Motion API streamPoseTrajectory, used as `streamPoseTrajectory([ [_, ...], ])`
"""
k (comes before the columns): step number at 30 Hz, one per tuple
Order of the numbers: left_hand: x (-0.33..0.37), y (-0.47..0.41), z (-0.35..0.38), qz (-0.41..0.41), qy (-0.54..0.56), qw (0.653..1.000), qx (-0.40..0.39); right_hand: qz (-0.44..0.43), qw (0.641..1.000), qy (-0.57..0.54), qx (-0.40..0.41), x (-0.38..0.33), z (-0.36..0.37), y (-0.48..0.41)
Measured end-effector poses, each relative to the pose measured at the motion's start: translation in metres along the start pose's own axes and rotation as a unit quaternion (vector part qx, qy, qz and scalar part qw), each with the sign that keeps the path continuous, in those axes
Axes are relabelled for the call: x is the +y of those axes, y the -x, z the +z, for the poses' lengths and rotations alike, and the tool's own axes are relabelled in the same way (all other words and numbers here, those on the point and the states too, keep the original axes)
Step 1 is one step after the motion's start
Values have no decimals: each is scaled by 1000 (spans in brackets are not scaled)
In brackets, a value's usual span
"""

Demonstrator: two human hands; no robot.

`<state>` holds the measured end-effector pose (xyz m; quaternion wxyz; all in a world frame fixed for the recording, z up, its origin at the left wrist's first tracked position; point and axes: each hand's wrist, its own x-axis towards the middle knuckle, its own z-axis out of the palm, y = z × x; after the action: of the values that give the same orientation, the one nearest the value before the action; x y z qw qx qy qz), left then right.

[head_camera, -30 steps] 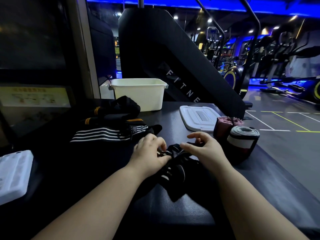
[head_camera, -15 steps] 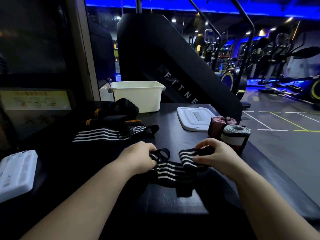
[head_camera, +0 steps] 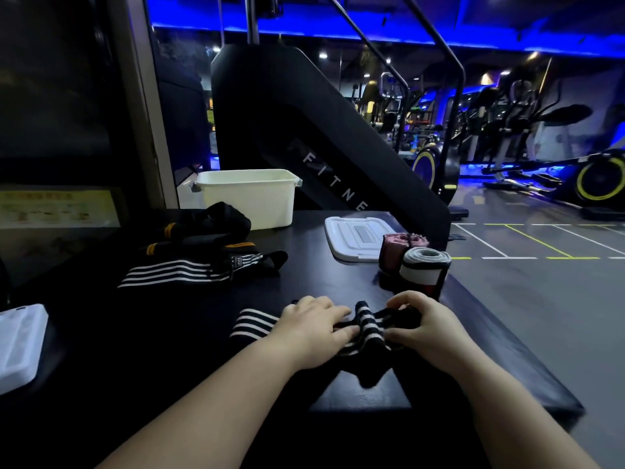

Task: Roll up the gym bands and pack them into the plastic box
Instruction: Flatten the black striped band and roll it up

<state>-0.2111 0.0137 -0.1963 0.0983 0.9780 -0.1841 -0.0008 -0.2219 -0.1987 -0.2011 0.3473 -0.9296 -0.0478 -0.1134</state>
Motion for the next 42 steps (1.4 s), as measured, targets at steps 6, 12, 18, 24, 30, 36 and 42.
streamPoseTrajectory([
  [6, 4, -3, 4, -39, 5, 999, 14, 13, 1000, 19, 20, 17, -6, 9],
  [12, -9, 8, -5, -95, 2, 995, -31, -7, 998, 61, -26, 24, -9, 12],
  [18, 4, 9, -9, -24, 10, 1000, 11, -43, 995, 93, -22, 29, -3, 15],
  [24, 36, -2, 15, 51, 179, 982, 17, -58, 990, 129, 8, 37, -9, 22],
  [30, 49, 3, 16, 64, 76, 995, 10, -80, 990, 107, 34, 48, -18, 29],
  [36, 65, -3, 16, 118, 53, 991, -26, -109, 982, 114, 105, 49, -24, 34],
  [42, 79, -4, 23, 70, 56, 996, 27, -40, 986, 145, 67, 42, -26, 35],
])
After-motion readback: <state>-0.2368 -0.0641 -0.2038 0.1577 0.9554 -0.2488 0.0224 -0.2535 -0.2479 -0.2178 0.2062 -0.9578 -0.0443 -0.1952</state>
